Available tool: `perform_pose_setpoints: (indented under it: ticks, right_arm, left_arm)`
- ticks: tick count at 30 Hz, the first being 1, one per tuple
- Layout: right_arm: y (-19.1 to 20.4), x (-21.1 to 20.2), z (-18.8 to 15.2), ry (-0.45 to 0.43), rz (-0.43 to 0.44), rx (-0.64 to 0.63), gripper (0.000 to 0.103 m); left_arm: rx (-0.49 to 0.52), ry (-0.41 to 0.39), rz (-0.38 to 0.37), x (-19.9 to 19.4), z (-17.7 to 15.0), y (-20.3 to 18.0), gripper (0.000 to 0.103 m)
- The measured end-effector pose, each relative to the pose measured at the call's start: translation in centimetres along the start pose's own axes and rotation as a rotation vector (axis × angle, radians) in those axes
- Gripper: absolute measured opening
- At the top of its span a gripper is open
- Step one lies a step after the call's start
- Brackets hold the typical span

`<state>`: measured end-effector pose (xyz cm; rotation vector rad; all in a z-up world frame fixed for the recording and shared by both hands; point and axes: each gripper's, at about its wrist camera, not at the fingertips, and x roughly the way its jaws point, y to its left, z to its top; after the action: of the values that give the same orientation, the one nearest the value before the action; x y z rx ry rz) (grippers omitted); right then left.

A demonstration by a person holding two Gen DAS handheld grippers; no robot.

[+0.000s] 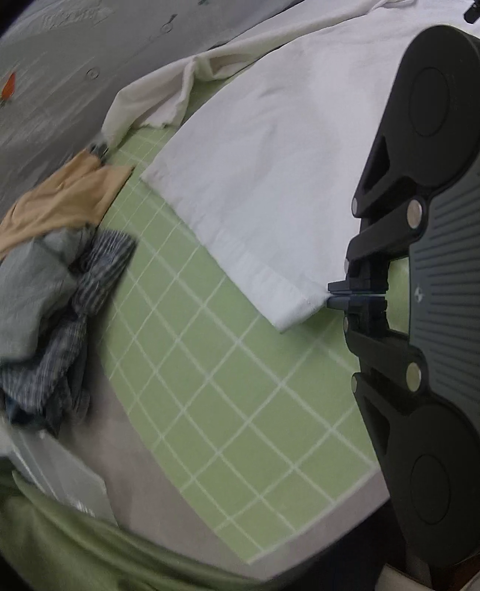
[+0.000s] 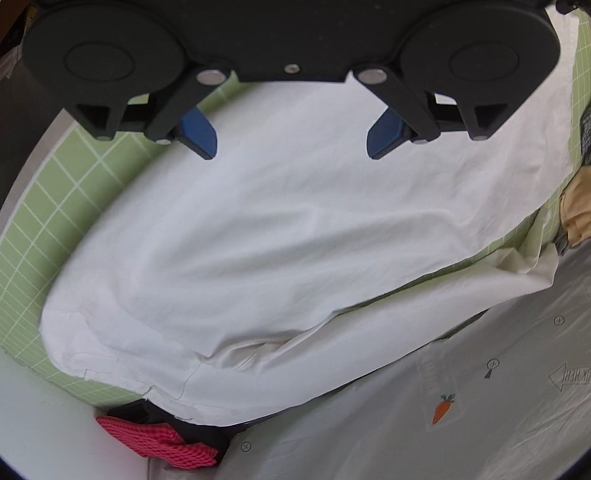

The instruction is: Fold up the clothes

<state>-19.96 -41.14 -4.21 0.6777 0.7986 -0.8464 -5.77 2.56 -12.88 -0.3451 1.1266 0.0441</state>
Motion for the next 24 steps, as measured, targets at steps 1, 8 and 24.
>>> perform_pose_setpoints:
  ticks: [1, 8, 24]
  right_arm:
    - [0.1, 0.1, -0.2, 0.006, 0.003, 0.0, 0.089]
    - [0.3, 0.8, -0.4, 0.024, 0.049, 0.016, 0.089]
    - [-10.5, 2.1, 6.3, -0.077, 0.013, 0.176, 0.097]
  left_arm:
    - [-0.03, -0.003, 0.022, -0.3, 0.2, 1.3, 0.002]
    - [-0.172, -0.008, 0.09, -1.9, 1.1, 6.5, 0.005]
    - [0.139, -0.139, 0.018, -6.1, -1.3, -10.1, 0.068]
